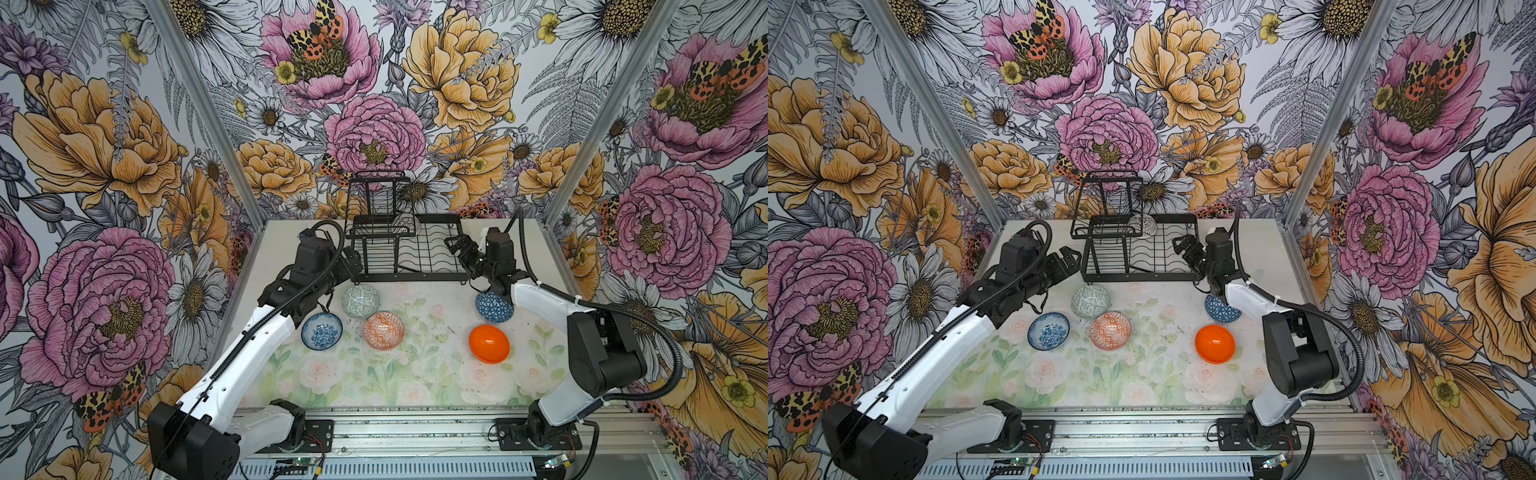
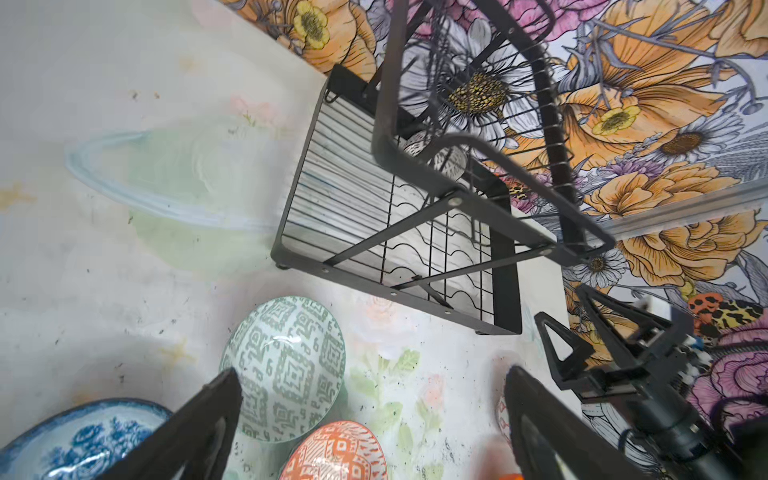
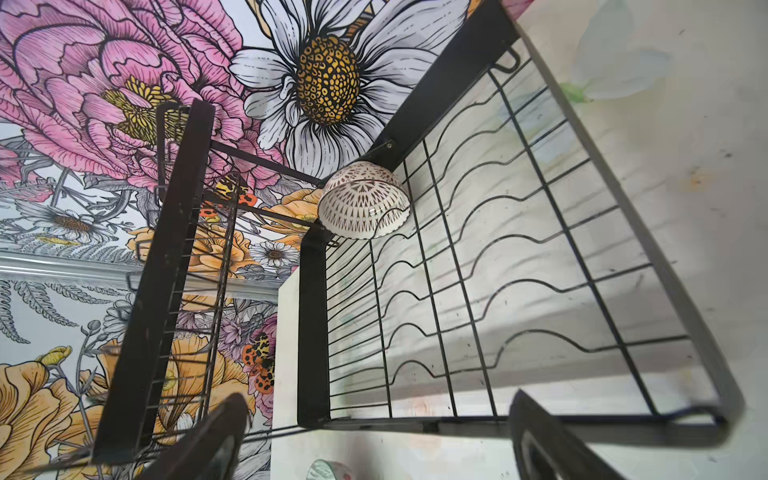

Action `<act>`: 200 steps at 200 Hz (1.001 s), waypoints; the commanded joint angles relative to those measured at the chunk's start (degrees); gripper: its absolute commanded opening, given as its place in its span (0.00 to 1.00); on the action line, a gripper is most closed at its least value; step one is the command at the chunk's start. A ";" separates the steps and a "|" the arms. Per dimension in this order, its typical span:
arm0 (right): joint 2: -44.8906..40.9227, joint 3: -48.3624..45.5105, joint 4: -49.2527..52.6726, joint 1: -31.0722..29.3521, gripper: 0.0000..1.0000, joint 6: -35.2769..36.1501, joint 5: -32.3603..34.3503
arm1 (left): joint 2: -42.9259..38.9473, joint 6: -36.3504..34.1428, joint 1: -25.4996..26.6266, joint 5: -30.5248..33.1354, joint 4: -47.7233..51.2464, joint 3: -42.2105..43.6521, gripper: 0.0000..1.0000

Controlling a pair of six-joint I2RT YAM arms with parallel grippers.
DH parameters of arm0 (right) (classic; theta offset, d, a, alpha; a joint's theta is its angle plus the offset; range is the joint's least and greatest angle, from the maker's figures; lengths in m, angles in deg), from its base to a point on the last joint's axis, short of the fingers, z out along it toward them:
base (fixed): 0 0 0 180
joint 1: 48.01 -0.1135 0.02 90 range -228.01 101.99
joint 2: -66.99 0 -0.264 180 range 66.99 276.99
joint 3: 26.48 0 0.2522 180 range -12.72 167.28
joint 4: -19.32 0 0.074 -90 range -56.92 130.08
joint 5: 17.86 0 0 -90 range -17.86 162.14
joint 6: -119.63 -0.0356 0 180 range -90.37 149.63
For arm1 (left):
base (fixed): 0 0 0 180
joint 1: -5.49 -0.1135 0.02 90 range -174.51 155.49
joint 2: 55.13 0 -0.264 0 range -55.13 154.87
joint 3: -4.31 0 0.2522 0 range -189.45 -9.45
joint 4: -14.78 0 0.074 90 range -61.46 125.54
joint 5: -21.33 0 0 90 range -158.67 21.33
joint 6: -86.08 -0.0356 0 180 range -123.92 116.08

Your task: Load the bowls into the dish rack

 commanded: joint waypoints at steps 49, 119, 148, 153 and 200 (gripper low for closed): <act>-21.03 -11.40 14.86 -6.31 0.99 14.54 6.95 | -4.35 11.62 -0.06 2.30 10.33 6.80 0.99; -29.46 -19.05 22.38 -13.47 0.99 17.16 11.09 | -8.44 13.10 -7.70 -3.37 15.68 13.10 0.99; -27.42 -19.00 23.58 -16.03 0.99 18.23 12.20 | -8.68 11.24 -11.98 -5.50 18.93 14.58 0.99; -26.76 -18.83 23.84 -16.39 0.99 18.54 12.27 | -8.73 10.90 -12.82 -6.30 19.16 14.98 0.99; -21.95 -16.19 24.44 -18.51 0.99 19.58 14.73 | -9.52 7.94 -18.34 -9.15 19.21 18.64 0.99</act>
